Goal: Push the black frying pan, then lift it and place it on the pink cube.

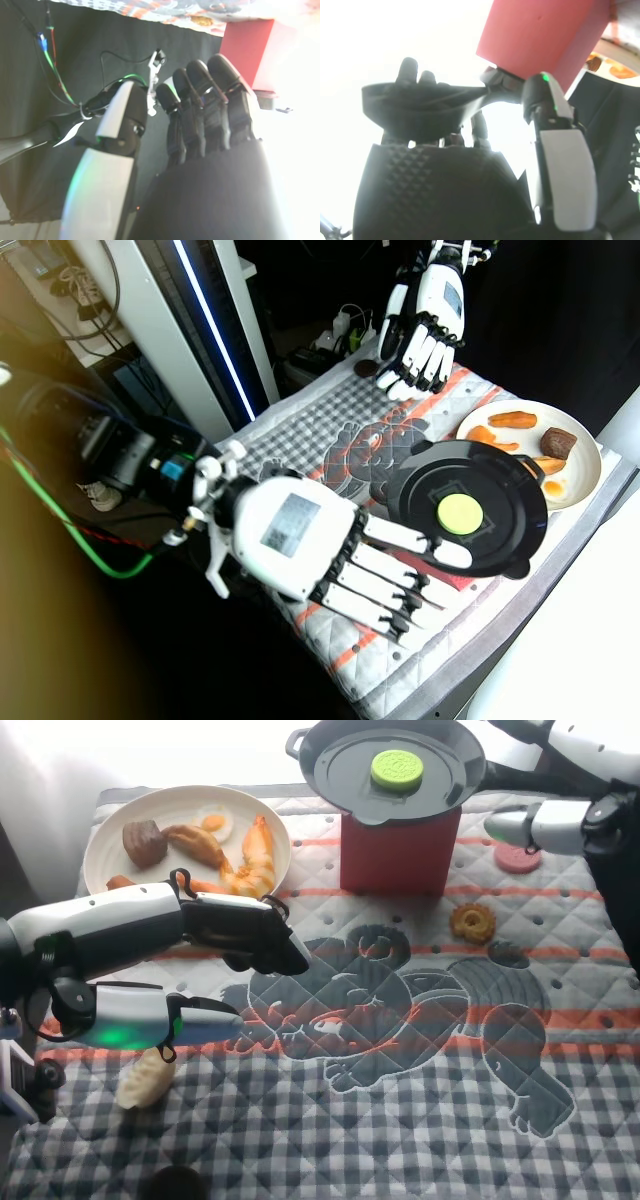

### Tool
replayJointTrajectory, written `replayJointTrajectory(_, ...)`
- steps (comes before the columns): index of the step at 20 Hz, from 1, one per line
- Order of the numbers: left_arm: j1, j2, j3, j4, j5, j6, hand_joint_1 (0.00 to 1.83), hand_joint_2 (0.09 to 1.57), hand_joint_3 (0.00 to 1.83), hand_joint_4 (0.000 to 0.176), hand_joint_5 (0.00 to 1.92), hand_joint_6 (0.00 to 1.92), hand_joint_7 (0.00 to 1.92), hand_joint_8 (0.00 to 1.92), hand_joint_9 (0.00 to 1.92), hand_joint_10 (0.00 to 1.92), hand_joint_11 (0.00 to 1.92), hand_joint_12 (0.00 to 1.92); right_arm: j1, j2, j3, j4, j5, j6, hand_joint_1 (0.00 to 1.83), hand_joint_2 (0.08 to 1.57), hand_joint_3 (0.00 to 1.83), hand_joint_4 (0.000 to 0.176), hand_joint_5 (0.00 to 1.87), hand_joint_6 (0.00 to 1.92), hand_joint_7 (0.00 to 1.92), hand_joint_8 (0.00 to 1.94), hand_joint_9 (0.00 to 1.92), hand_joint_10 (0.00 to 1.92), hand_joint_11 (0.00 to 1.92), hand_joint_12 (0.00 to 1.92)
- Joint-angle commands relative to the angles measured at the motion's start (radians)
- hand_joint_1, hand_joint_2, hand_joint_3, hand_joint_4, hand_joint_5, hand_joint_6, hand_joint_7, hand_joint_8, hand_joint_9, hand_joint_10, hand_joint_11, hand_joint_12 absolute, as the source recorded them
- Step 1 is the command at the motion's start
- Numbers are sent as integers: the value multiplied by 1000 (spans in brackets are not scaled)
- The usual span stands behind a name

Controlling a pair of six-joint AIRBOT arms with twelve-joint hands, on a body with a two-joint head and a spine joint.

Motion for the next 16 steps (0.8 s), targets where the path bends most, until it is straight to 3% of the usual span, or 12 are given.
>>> replayJointTrajectory(1, -4, 8, -2, -38, -107, -5, 1219, 1259, 0, 0, 295, 815, 448, 303, 237, 843, 0, 1343, 6, 12, -11, -18, 130, -24, 614, 1149, 0, 103, 0, 0, 0, 0, 0, 0, 0, 0)
replayJointTrajectory(2, -2, 8, -2, -43, -109, -5, 1178, 1274, 0, 0, 282, 806, 435, 285, 209, 835, 0, 1286, 6, 28, -31, -18, 140, -48, 561, 1085, 0, 148, 0, 0, 0, 0, 0, 0, 0, 0)
replayJointTrajectory(3, 1, 9, -2, -46, -112, -4, 1177, 1268, 0, 0, 316, 791, 451, 279, 224, 814, 0, 1261, 5, 45, -53, -18, 153, -60, 602, 1065, 0, 157, 0, 0, 0, 0, 0, 0, 0, 0)
replayJointTrajectory(6, 12, 21, -11, -66, -118, 13, 1235, 1249, 0, 0, 329, 838, 487, 283, 276, 796, 0, 1278, -30, 131, -153, -27, 233, -86, 485, 1075, 0, 175, 0, 0, 0, 0, 0, 0, 0, 0)
replayJointTrajectory(9, 39, 49, -31, -114, -149, 51, 1207, 1266, 0, 0, 275, 877, 449, 253, 203, 789, 0, 1180, -98, 248, -278, -53, 365, -85, 519, 1065, 0, 176, 0, 0, 0, 0, 0, 0, 0, 0)
replayJointTrajectory(10, 47, 61, -41, -134, -164, 71, 1216, 1239, 0, 0, 318, 830, 500, 242, 248, 808, 0, 1345, -124, 288, -320, -63, 414, -85, 497, 1078, 0, 168, 0, 0, 0, 0, 0, 0, 0, 0)
replayJointTrajectory(12, 61, 84, -57, -180, -200, 118, 1135, 1260, 0, 0, 275, 708, 446, 161, 192, 787, 0, 1430, -161, 355, -387, -93, 489, -79, 399, 1096, 0, 176, 0, 0, 0, 0, 0, 0, 0, 0)
replayJointTrajectory(14, 79, 102, -66, -239, -249, 162, 952, 1289, 0, 0, 102, 578, 269, 65, 30, 727, 0, 1399, -194, 408, -435, -126, 560, -57, 482, 1137, 12, 132, 0, 0, 0, 0, 0, 0, 0, 0)
replayJointTrajectory(15, 85, 106, -67, -259, -262, 172, 952, 1289, 0, 0, 102, 578, 269, 65, 30, 727, 0, 1399, -201, 419, -441, -137, 574, -40, 482, 1137, 12, 132, 0, 0, 0, 0, 0, 0, 0, 0)
replayJointTrajectory(16, 98, 112, -64, -290, -290, 174, 374, 1359, 9, 0, 3, 88, 39, 8, 0, 120, 0, 653, -210, 433, -448, -158, 595, -5, 467, 1130, 6, 113, 0, 0, 0, 0, 0, 0, 0, 0)
